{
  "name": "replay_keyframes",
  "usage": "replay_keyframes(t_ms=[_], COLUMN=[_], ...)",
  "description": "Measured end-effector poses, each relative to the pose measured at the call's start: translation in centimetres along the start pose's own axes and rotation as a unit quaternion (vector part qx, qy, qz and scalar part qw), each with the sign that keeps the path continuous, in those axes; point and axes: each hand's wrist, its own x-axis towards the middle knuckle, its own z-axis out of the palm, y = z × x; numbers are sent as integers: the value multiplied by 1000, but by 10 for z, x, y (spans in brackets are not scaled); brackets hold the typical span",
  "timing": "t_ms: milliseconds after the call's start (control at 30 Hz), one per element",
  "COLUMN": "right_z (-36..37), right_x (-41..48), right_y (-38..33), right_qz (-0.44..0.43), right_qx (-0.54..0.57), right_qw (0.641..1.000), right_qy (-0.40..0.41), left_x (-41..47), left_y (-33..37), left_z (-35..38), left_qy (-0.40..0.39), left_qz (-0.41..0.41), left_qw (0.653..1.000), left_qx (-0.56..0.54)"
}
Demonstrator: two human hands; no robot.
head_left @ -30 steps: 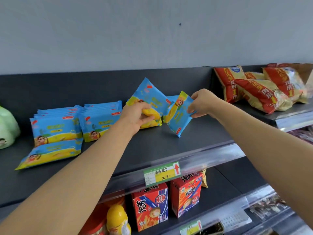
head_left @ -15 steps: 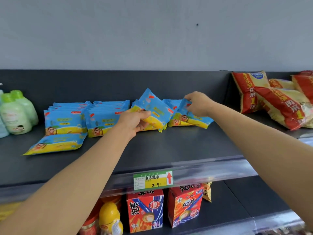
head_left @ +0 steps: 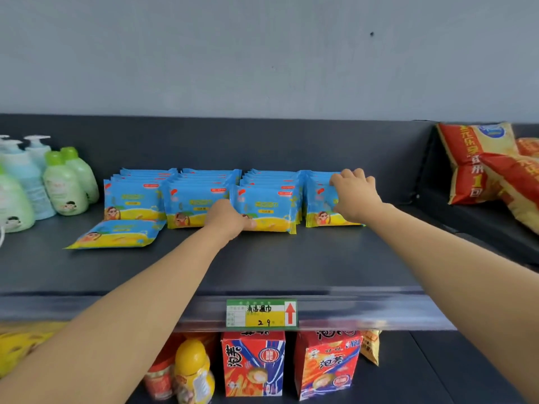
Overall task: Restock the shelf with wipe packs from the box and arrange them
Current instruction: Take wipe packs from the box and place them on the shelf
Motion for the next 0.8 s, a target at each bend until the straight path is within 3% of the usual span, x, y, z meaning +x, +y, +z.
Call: replay_keyframes(t_ms=[133, 267, 800], right_z=[7, 10, 14], right_x=[1, 2, -11], right_y=[2, 1, -1], right_qz=[-8, -11, -9], right_qx=[-3, 8, 16], right_qw=[999, 998, 998], right_qy=[32, 56, 53], left_x=[-5, -6, 0], left_y=[8, 13, 24], left_z=[7, 15, 24], left_qy=[38, 79, 40], left_qz=[19, 41, 37], left_qw=[988, 976, 984], left_qx=[149, 200, 171])
